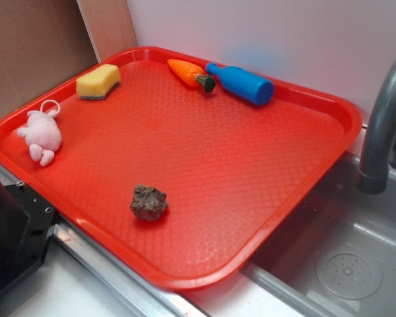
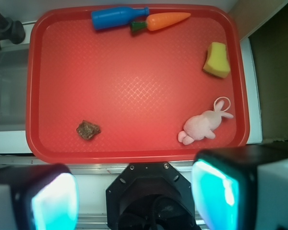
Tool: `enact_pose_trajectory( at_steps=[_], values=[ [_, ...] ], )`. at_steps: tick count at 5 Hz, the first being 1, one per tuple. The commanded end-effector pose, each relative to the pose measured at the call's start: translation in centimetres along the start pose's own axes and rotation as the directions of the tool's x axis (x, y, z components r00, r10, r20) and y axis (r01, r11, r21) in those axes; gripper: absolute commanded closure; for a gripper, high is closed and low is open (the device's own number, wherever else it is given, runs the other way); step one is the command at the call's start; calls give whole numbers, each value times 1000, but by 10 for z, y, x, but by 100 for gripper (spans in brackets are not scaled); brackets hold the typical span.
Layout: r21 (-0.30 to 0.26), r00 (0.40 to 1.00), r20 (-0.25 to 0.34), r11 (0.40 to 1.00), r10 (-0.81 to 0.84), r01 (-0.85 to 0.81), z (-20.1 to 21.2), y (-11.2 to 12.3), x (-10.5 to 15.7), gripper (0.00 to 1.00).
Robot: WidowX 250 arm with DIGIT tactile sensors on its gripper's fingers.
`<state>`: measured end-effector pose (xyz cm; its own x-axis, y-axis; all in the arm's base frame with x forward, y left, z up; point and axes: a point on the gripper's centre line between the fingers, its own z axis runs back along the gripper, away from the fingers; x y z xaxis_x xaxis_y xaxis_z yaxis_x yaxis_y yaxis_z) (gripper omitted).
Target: Grab the pink bunny.
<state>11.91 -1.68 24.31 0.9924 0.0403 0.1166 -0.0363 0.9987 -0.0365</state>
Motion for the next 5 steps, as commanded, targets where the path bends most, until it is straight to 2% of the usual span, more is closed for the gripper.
enact_pose_trajectory(
  at_steps=[1,2,3,4,5],
  values=[
    [0,1000,0,1000,0,0,0,0,0,0],
    [130,972,-16,964,235,-231,-49,51,6,0],
    [132,884,66,874,463,-468,-99,84,19,0],
    [183,745,130,723,654,-666,-126,97,15,0],
    [179,556,92,536,826,-825,-154,104,-4,0]
  ],
)
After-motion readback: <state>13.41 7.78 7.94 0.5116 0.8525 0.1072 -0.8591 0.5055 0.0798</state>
